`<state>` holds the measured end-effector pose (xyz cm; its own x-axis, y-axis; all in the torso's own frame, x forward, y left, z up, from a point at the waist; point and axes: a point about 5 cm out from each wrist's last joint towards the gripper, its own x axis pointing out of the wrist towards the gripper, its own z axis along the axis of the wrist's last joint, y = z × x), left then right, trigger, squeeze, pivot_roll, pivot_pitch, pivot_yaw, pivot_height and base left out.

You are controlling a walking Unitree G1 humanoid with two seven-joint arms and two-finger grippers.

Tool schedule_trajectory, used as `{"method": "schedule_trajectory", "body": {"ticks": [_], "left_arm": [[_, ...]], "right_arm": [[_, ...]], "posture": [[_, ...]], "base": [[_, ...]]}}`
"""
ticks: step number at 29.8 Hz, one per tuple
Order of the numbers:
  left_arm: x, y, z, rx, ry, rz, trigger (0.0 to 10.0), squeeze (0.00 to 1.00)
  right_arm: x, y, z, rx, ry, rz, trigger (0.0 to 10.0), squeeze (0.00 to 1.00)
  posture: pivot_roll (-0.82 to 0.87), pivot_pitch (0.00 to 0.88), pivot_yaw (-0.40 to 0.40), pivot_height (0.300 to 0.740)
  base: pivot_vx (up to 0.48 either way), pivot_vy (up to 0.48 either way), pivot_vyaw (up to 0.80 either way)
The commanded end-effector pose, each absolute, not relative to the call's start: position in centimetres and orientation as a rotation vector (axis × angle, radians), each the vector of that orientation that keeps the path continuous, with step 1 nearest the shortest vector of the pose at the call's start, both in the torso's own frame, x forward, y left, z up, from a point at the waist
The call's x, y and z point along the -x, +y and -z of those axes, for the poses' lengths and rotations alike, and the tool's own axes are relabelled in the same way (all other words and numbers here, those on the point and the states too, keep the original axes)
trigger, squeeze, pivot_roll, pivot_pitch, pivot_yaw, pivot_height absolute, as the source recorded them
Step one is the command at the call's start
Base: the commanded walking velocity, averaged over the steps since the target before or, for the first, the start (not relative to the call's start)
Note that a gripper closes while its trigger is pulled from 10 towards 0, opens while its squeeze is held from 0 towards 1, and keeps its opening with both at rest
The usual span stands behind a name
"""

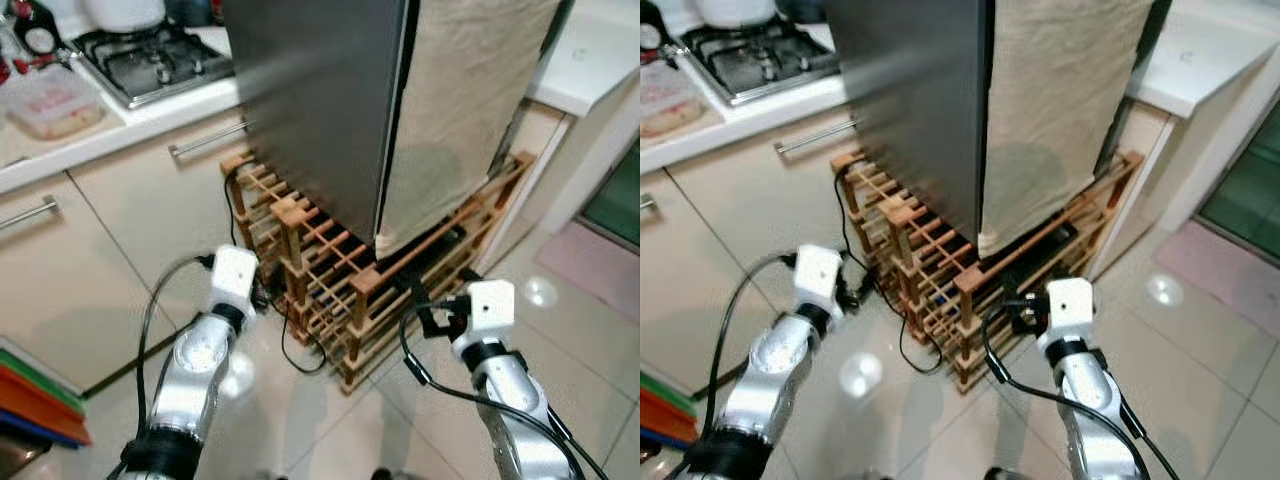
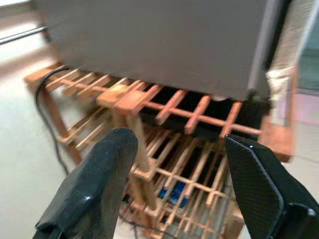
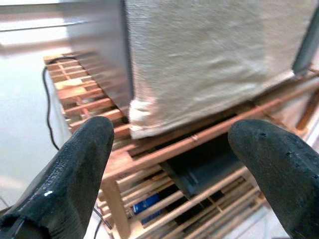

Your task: Restocking fridge

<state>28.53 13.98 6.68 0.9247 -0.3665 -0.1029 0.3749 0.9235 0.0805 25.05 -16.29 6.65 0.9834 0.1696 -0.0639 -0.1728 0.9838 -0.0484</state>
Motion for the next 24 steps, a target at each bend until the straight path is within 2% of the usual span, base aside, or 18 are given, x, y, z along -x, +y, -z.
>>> {"method": "schedule_trajectory", "body": {"ticks": [1,12,18,24], "left_arm": [[-29.0,14.3,-7.7,-0.075,0.049,0.370,10.0,0.00],[-31.0,13.1,-10.0,0.022,-0.012,0.293,10.0,0.00],[-30.8,13.4,-9.3,0.028,0.018,0.264,10.0,0.00],[-31.5,12.2,-10.1,0.030,-0.001,0.271,10.0,0.00]], "right_arm": [[-25.3,-16.3,-6.9,0.055,0.049,-0.172,10.0,0.00],[-25.5,-16.3,-7.3,0.034,0.029,-0.131,10.0,0.00],[-25.0,-16.9,-6.6,0.032,0.055,-0.115,10.0,0.00],[-25.9,-17.2,-6.8,0.038,0.056,-0.120,10.0,0.00]], "posture": [[-0.04,0.018,0.021,0.740],[-0.06,0.018,0.018,0.740],[-0.06,0.025,0.017,0.740],[-0.06,0.022,0.018,0.740]], "base": [[0.000,0.000,0.00],[0.000,0.000,0.00],[0.000,0.000,0.00],[0.000,0.000,0.00]]}}
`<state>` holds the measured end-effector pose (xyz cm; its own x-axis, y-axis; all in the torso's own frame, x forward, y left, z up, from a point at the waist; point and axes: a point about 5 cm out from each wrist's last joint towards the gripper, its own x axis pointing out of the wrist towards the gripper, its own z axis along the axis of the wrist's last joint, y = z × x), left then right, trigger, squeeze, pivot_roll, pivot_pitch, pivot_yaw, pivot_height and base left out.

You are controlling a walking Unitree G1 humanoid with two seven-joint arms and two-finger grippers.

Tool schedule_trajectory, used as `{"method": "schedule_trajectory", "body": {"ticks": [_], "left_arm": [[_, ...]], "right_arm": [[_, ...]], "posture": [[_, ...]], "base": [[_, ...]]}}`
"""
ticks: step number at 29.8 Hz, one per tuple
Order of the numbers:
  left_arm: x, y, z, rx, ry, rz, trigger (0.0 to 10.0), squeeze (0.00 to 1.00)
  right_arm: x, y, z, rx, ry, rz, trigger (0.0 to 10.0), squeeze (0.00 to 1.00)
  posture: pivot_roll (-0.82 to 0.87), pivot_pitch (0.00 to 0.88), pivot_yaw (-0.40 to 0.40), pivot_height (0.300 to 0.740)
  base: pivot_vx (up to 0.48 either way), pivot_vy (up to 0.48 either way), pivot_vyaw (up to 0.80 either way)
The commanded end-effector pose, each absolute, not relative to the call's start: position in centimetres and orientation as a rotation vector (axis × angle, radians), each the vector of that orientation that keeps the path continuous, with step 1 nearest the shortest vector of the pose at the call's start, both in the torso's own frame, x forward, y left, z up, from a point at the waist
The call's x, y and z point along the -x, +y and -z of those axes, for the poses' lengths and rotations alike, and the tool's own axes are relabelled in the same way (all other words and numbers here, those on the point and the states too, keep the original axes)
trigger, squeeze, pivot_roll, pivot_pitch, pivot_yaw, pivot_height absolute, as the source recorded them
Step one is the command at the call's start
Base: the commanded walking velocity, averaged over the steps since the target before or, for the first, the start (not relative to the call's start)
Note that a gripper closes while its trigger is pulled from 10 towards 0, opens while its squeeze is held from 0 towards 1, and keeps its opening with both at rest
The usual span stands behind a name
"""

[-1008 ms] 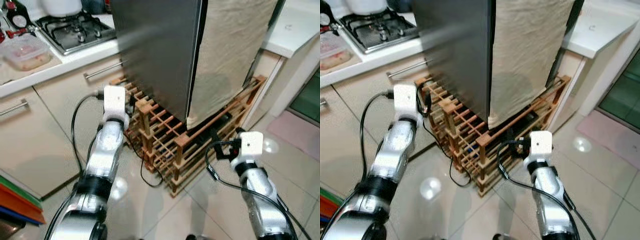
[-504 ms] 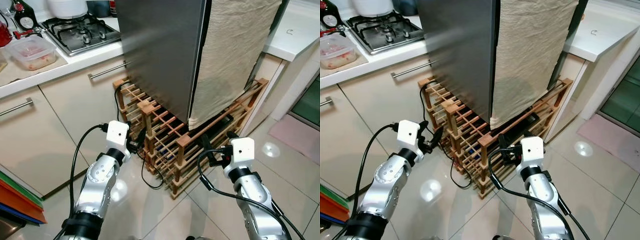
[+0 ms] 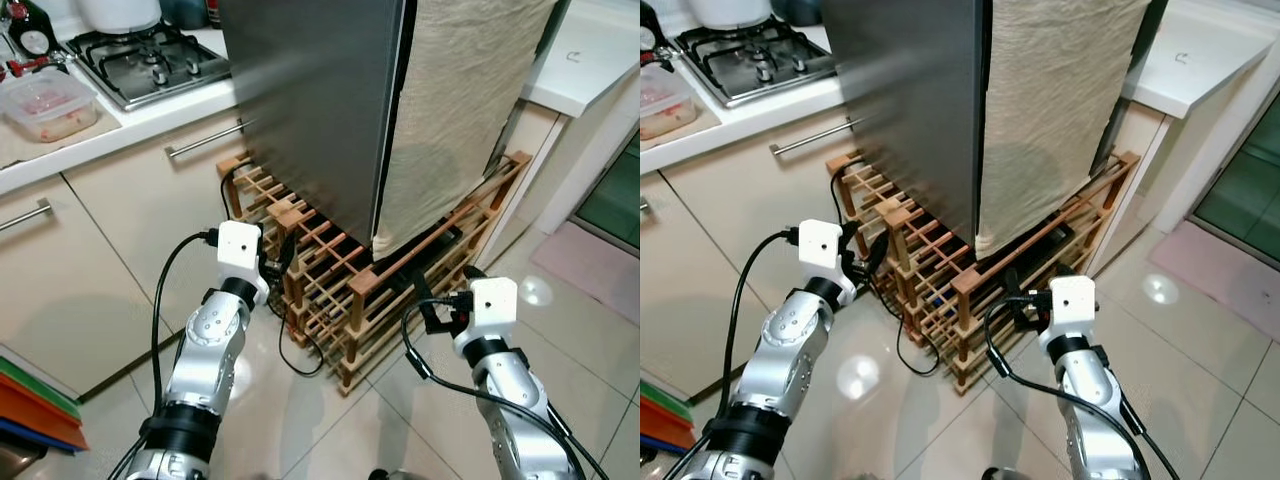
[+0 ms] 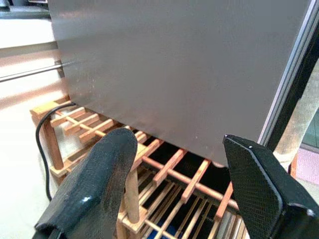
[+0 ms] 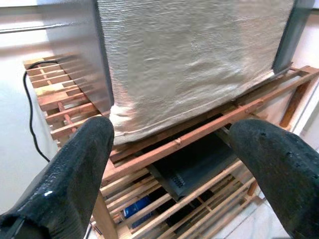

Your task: Restocking fridge

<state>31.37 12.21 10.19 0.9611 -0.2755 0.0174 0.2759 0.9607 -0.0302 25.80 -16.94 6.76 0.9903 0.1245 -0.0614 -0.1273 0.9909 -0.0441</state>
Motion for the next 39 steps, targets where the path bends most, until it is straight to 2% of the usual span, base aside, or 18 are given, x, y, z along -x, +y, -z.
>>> {"method": "schedule_trajectory", "body": {"ticks": [1,11,16,26,31,39], "left_arm": [[-31.6,11.9,-10.3,0.034,-0.007,0.275,10.0,0.00],[-31.3,11.5,-10.6,0.060,-0.032,0.309,10.0,0.00],[-31.1,11.5,-10.6,0.011,-0.048,0.313,10.0,0.00],[-31.4,11.8,-10.4,0.011,-0.027,0.281,10.0,0.00],[-31.7,11.9,-10.2,0.012,-0.016,0.268,10.0,0.00],[-32.5,11.2,-10.9,0.013,-0.026,0.279,10.0,0.00]], "right_arm": [[-26.3,-17.3,-7.0,0.040,0.054,-0.120,10.0,0.00],[-26.9,-17.7,-7.0,0.062,0.057,-0.122,10.0,0.00],[-27.1,-17.5,-6.8,0.065,0.061,-0.127,10.0,0.00],[-27.3,-17.1,-6.6,0.068,0.069,-0.146,10.0,0.00],[-27.3,-17.1,-6.4,0.071,0.072,-0.152,10.0,0.00],[-27.4,-17.3,-6.4,0.074,0.077,-0.157,10.0,0.00]], "posture": [[-0.06,0.022,0.019,0.740],[-0.06,0.026,0.014,0.740],[-0.06,0.025,0.010,0.740],[-0.06,0.021,0.003,0.740],[-0.06,0.019,0.002,0.740],[-0.06,0.016,0.003,0.740]], "base": [[0.000,0.000,0.00],[0.000,0.000,0.00],[0.000,0.000,0.00],[0.000,-0.478,0.00],[0.296,-0.370,0.00],[0.045,0.000,0.00]]}}
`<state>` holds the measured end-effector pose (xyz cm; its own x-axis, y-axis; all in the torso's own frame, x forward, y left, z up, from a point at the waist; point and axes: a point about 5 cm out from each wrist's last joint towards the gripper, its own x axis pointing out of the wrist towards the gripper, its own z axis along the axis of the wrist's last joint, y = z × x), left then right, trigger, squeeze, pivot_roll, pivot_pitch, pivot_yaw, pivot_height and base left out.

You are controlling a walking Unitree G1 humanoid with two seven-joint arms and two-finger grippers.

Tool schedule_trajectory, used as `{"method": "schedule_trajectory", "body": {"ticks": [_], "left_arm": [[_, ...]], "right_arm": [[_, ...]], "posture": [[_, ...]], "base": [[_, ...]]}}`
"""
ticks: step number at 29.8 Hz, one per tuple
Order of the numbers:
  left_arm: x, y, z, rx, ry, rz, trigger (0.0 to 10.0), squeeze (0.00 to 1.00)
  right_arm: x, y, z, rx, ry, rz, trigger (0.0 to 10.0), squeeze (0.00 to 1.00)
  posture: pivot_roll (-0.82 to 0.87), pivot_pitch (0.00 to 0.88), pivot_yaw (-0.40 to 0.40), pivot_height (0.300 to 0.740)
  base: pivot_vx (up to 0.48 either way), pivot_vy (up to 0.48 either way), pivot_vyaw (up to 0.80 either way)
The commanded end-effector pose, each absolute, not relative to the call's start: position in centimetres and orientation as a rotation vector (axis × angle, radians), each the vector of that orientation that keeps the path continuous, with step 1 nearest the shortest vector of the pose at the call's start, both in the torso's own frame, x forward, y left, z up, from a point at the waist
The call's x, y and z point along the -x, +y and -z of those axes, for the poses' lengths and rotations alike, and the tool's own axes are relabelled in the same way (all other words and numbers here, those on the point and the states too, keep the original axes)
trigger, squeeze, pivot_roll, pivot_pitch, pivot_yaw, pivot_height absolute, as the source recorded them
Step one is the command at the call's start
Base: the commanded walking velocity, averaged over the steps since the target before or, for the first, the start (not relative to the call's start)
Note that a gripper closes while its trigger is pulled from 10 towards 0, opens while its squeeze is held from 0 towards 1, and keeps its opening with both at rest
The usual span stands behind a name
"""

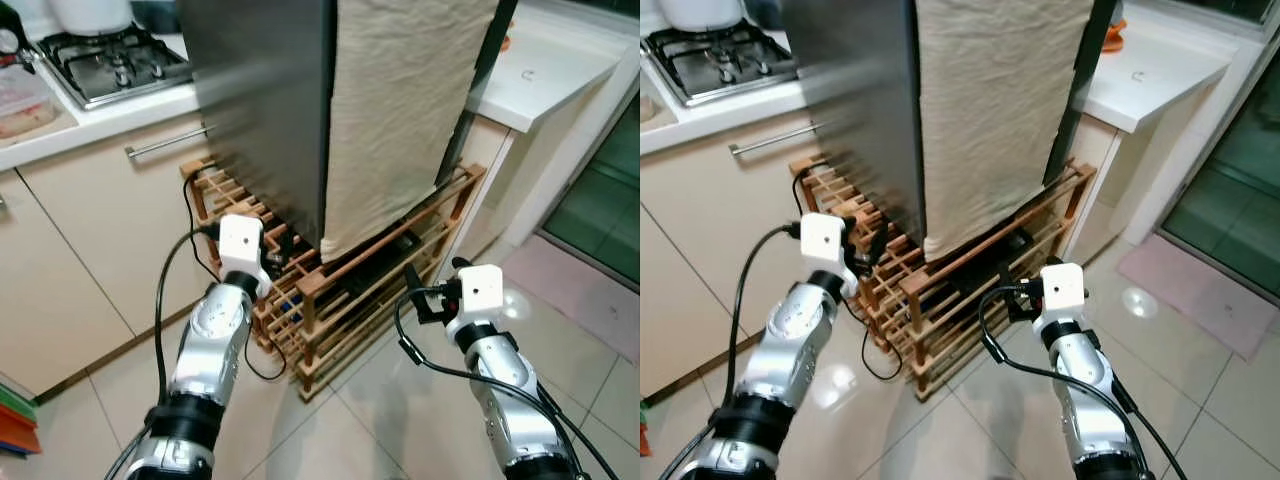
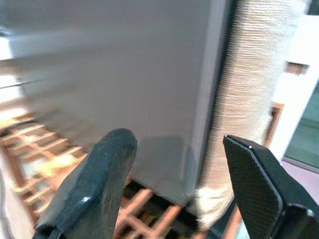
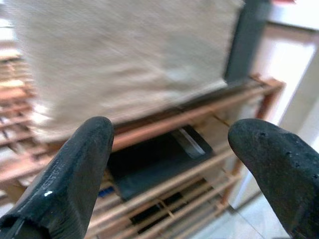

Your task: Restocking fridge

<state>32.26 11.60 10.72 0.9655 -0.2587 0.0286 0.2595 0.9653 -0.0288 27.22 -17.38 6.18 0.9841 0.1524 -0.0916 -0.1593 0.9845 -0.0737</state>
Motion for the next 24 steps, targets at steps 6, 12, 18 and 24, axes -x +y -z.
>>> {"method": "schedule_trajectory", "body": {"ticks": [6,12,18,24], "left_arm": [[-33.5,10.4,-13.0,0.004,-0.070,0.322,10.0,0.00],[-33.3,9.5,-12.5,0.027,-0.052,0.367,10.0,0.00],[-33.3,7.9,-13.1,0.067,-0.068,0.426,10.0,1.00],[-33.4,7.6,-14.2,0.063,-0.106,0.439,10.0,1.00]], "right_arm": [[-27.6,-17.2,-6.3,0.074,0.080,-0.165,10.0,0.00],[-27.6,-17.2,-6.3,0.073,0.079,-0.166,10.0,0.00],[-27.8,-17.1,-6.4,0.075,0.079,-0.173,10.0,0.00],[-28.0,-17.1,-6.4,0.078,0.080,-0.172,10.0,0.00]], "posture": [[-0.06,0.012,0.006,0.740],[-0.06,0.011,0.001,0.740],[-0.06,0.010,-0.004,0.740],[-0.05,0.012,-0.002,0.740]], "base": [[0.000,0.000,0.00],[0.000,0.000,0.00],[0.000,0.000,0.00],[0.000,0.000,0.00]]}}
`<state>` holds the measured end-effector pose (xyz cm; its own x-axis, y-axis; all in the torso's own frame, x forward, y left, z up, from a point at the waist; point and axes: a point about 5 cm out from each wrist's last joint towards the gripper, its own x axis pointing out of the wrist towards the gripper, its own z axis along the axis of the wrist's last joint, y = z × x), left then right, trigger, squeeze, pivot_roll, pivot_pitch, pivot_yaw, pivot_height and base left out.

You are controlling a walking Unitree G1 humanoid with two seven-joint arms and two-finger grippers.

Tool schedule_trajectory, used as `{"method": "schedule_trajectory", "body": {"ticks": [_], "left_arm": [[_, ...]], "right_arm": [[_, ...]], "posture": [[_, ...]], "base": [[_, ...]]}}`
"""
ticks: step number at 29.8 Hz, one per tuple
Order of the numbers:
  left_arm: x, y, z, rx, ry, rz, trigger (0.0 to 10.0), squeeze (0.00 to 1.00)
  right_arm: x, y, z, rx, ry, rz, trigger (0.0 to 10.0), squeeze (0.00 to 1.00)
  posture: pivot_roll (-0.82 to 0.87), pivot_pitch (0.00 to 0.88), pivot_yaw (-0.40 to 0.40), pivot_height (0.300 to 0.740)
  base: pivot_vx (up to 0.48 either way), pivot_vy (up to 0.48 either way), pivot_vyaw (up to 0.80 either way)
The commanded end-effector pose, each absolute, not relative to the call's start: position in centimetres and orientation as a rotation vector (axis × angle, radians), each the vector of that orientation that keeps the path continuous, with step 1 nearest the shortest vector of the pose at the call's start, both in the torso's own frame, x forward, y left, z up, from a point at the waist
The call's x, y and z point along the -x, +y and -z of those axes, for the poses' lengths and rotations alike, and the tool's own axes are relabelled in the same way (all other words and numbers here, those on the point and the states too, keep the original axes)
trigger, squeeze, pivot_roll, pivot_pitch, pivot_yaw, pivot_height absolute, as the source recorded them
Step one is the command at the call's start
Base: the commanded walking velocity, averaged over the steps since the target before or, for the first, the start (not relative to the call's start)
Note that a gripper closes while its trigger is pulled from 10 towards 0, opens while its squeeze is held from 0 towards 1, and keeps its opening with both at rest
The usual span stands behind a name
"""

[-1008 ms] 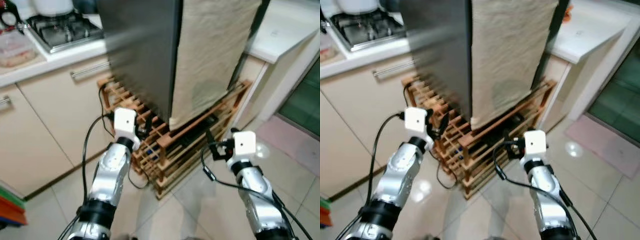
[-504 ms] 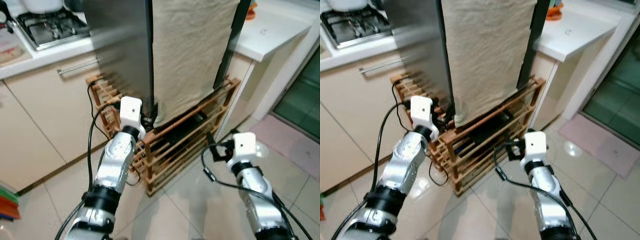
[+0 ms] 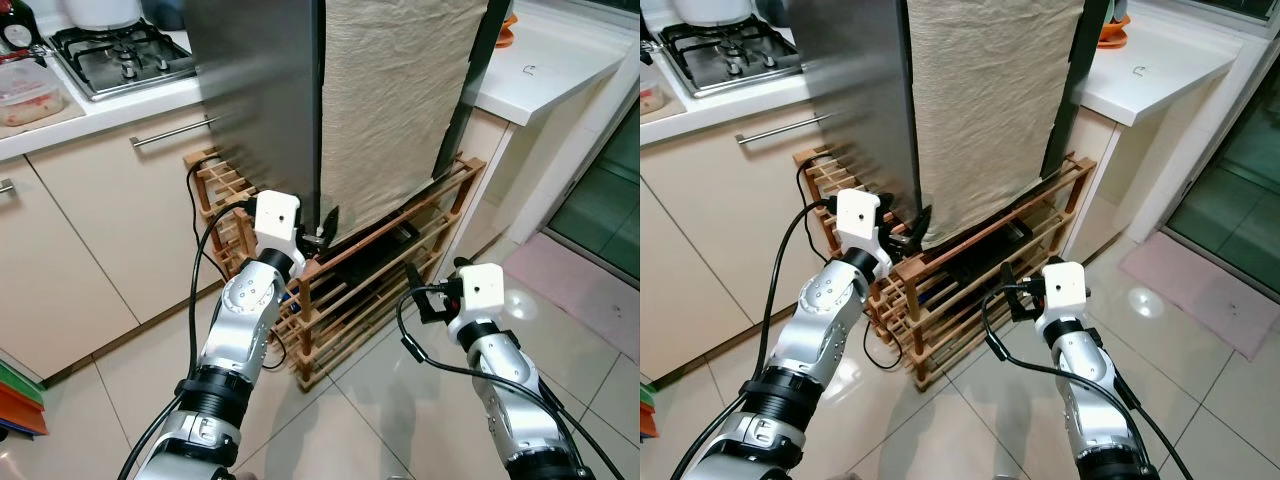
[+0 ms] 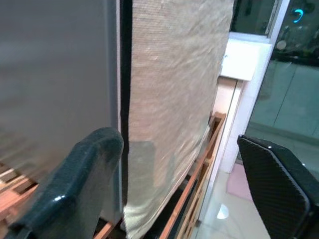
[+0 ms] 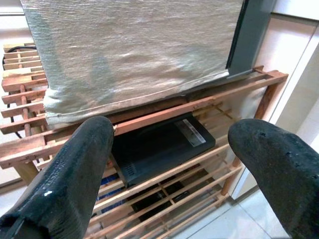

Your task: Restocking fridge

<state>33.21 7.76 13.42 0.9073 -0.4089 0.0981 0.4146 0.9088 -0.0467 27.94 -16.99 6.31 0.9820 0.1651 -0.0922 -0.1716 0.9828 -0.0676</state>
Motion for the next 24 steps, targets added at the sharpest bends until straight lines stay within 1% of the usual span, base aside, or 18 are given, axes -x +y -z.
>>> {"method": "schedule_trajectory", "body": {"ticks": [1,7,8,9,10,14,16,20,24], "left_arm": [[-33.4,7.7,-14.3,0.064,-0.107,0.439,10.0,1.00],[-33.8,7.8,-13.8,0.039,-0.077,0.451,10.0,1.00],[-34.0,7.6,-13.7,0.023,-0.070,0.458,10.0,0.59],[-34.1,7.6,-13.7,0.020,-0.068,0.459,10.0,0.59],[-34.5,7.3,-13.8,0.008,-0.065,0.462,10.0,0.00],[-35.7,6.6,-14.8,-0.009,-0.080,0.469,10.0,0.00],[-35.9,6.5,-15.1,-0.011,-0.087,0.472,10.0,0.00],[-36.9,5.8,-17.4,0.005,-0.131,0.481,10.0,0.00],[-37.4,5.7,-17.8,0.017,-0.139,0.478,10.0,0.00]], "right_arm": [[-28.0,-17.0,-6.3,0.077,0.080,-0.173,10.0,0.00],[-27.8,-16.6,-6.1,0.069,0.083,-0.176,10.0,0.00],[-27.8,-16.6,-6.1,0.068,0.084,-0.175,10.0,0.00],[-27.8,-16.6,-6.1,0.067,0.084,-0.174,10.0,0.00],[-27.9,-16.6,-6.0,0.067,0.084,-0.175,10.0,0.00],[-28.0,-16.5,-6.1,0.069,0.083,-0.178,10.0,0.00],[-28.0,-16.5,-6.1,0.069,0.083,-0.178,10.0,0.00],[-28.1,-16.7,-6.1,0.072,0.081,-0.172,10.0,0.00],[-28.0,-17.0,-6.0,0.076,0.082,-0.166,10.0,0.00]], "posture": [[-0.05,0.013,-0.001,0.740],[-0.05,0.015,0.002,0.740],[-0.05,0.016,0.002,0.740],[-0.05,0.016,0.002,0.740],[-0.05,0.015,0.000,0.740],[-0.06,0.010,0.004,0.740],[-0.06,0.009,0.005,0.740],[-0.08,0.000,0.012,0.740],[-0.08,0.000,0.015,0.740]], "base": [[0.000,0.000,0.00],[0.000,0.000,0.00],[0.000,0.000,0.00],[0.000,0.000,0.00],[0.000,0.000,0.00],[0.000,0.000,0.00],[0.000,0.000,0.00],[0.000,0.000,0.00],[0.000,0.000,0.00]]}}
